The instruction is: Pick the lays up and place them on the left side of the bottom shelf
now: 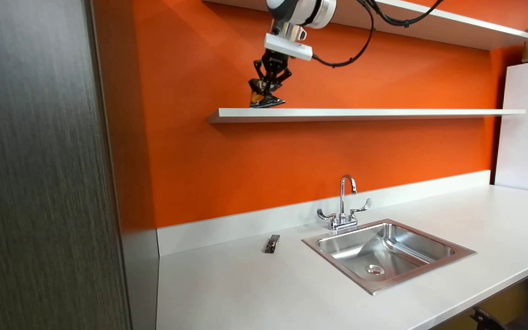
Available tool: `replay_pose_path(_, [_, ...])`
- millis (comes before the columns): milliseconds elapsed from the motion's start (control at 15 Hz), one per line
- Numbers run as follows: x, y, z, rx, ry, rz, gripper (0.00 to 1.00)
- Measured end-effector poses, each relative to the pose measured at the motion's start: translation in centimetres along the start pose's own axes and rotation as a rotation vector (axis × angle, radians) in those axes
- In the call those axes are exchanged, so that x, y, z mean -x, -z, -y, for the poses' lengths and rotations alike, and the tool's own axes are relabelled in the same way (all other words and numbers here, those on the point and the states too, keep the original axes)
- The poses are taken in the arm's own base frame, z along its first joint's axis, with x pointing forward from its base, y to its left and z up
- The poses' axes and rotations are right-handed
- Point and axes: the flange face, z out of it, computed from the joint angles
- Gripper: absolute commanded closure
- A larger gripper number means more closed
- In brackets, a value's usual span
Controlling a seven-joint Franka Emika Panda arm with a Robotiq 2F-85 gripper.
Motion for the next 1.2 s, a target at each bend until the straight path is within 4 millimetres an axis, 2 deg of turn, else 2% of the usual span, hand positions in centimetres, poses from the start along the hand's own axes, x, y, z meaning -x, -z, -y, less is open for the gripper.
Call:
replay_pose_path(67, [-0.4,-0.8,-0.4,0.004,-0.006,-0.002,1.0])
replay_pose_path(133, [-0.9,-1.6,-0.7,0.008,-0.012,-0.003,0.74])
replay_pose_path(200, [-1.3,-2.3,-1.0,0.012,-0.018,-0.004,0.73])
replay_pose_path(333, [-2.1,-3.1,-1.3,0.016,-0.03,-0.011,0.57])
replay_pose_path(533, [-3.0,-3.2,-1.5,0.015,-0.044,-0.027,0.35])
replay_pose_path(800, [-3.7,-2.0,-1.2,0.007,-0.052,-0.053,0.05])
replay_pose_path(867, [-3.9,-1.6,-1.1,0.005,-0.053,-0.058,0.0])
replay_pose_path(1200, [-3.7,0.6,-1.0,0.022,-0.064,-0.047,0.0])
